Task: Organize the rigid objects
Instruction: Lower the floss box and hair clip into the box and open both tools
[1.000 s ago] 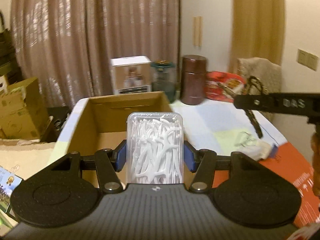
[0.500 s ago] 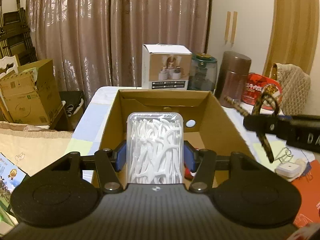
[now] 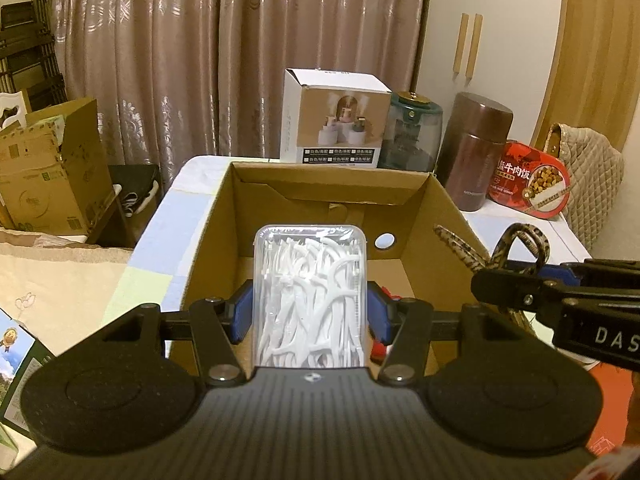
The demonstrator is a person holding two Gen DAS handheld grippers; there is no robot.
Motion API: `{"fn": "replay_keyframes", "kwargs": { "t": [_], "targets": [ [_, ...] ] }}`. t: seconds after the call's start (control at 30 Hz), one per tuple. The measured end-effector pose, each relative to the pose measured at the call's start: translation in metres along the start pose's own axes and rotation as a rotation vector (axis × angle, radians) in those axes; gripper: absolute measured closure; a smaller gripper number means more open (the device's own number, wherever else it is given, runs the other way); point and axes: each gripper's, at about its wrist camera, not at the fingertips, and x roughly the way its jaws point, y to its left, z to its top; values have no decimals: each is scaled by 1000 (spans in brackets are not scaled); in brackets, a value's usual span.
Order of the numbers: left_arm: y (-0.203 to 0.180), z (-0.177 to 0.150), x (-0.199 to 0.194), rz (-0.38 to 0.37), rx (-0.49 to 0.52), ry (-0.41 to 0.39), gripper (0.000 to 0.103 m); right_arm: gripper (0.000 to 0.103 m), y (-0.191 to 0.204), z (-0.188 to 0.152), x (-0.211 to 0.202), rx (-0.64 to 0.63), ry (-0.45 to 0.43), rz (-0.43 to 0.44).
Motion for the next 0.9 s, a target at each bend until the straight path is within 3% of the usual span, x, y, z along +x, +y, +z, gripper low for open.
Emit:
{"fn": "replay_keyframes", "kwargs": {
  "t": [0.17,0.23,0.9],
  "targets": [
    [-3,1,7,-19,-12,9,50,80,-2,1,0,6,-5,-8],
    [-2,2,5,-29,-26,-5,37,80,-3,1,0,7,-6,-12],
    [3,3,-1,9,-36,-25,36,80,-4,1,-2,19,-13,-3]
  ]
}}
